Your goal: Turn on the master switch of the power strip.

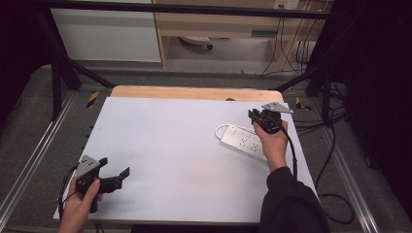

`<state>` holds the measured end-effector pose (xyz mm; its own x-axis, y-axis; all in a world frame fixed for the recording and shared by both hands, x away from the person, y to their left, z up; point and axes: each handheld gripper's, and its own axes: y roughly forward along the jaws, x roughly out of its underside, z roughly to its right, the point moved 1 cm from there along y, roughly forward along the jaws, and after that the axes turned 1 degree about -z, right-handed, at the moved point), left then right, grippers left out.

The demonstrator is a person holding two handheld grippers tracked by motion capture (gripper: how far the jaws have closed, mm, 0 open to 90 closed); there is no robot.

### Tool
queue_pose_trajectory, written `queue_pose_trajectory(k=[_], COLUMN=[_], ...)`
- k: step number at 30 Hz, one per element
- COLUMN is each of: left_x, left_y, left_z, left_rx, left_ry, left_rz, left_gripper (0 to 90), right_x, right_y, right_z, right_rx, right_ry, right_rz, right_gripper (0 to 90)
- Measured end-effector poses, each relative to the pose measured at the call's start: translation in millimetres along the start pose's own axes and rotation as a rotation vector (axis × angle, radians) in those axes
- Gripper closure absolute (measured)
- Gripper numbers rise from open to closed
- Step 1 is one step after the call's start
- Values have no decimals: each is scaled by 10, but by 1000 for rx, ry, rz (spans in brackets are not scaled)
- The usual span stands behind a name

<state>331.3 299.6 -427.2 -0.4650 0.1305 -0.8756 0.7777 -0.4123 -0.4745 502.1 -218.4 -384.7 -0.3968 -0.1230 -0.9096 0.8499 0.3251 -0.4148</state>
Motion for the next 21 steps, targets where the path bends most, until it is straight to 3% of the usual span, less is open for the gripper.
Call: queue_pose_trajectory(k=[9,21], left_x=[-1,-1], left_y=[-2,-3], left_z=[-1,0], left_rx=[1,2], left_ry=[0,0], left_rz=[1,2], left_gripper=[65,65], right_x=[4,28], right_y=[65,122], right_z=[-6,-35], right_rx=[-4,-18], right_ry=[2,-2], right_rz=[-7,-27], right_gripper=[862,900])
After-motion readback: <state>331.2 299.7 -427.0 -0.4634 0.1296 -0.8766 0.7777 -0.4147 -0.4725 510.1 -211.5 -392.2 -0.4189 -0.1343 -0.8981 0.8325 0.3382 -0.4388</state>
